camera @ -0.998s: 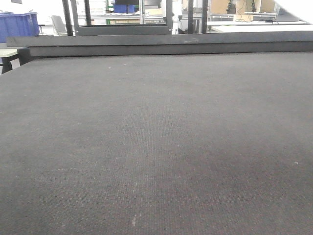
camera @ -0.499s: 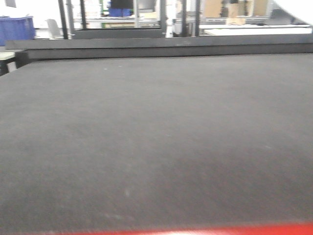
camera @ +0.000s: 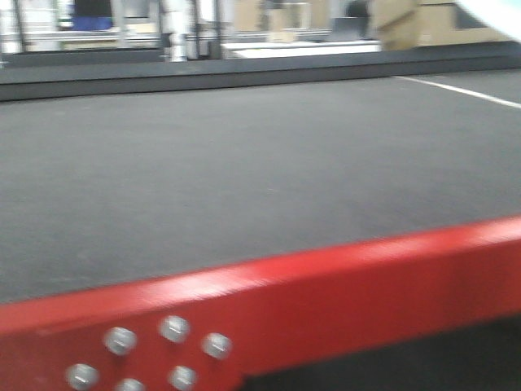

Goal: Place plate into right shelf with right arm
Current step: 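Drive the base to the shelf rack holding the plate in the right gripper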

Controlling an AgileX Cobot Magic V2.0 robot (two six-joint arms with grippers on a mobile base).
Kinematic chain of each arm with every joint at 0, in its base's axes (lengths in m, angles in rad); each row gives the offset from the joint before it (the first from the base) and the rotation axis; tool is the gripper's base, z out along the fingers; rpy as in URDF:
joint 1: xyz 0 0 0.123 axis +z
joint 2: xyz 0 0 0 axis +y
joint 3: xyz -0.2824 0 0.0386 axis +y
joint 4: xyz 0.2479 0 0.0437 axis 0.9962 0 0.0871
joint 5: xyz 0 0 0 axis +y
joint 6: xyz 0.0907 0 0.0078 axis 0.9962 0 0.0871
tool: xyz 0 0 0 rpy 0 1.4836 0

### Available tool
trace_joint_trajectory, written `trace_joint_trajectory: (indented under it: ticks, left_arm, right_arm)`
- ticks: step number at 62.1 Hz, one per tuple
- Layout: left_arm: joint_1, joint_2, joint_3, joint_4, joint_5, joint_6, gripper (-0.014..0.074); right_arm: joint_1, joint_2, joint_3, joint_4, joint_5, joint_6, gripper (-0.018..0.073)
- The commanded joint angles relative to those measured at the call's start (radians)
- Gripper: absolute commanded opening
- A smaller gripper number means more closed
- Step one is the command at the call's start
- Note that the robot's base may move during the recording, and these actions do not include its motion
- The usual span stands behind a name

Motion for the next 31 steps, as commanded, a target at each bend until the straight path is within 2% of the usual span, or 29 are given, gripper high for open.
trace_joint_trajectory:
  ticks: [1,31]
  left_arm:
    - [0.001,-0.006,0.01,-0.006,-0.086,-0.003,-0.0047]
    - [0.001,-0.006,0.01,-0.006,-0.086,-0.003,-0.0047]
  right_arm:
    - [-0.003,0.01,-0.031,-0.001,-0.103,-0.007,0.0068]
    - [-0.003,0.01,-0.031,-0.001,-0.104,-0.007,0.0068]
